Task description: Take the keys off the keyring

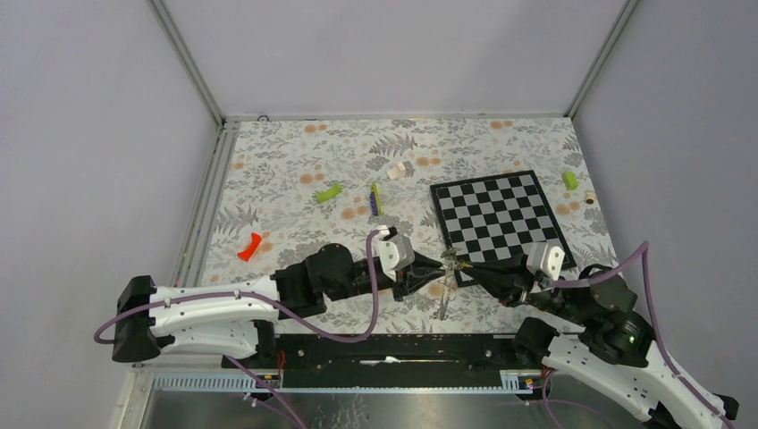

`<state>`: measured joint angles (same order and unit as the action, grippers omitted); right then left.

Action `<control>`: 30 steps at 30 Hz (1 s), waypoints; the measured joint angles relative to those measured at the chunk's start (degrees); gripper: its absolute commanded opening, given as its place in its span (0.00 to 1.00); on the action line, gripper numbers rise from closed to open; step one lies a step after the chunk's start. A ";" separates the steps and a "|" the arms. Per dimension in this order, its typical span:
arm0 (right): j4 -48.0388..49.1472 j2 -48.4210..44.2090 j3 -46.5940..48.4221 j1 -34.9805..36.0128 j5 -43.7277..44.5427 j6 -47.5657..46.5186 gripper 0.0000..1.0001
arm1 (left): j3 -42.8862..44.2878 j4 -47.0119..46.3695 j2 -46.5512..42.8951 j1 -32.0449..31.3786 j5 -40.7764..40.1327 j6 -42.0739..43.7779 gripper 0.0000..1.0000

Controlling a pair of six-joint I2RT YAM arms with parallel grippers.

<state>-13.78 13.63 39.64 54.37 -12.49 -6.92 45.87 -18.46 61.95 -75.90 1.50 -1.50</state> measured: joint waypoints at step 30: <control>-19.63 17.46 16.37 0.00 -19.10 -35.06 0.00 | -7.10 9.14 -22.75 0.00 -4.74 -1.57 0.39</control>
<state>-33.41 31.09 56.01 54.37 -31.59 -41.98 38.76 -9.32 39.20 -75.90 -3.25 -3.07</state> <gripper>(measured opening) 0.128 0.393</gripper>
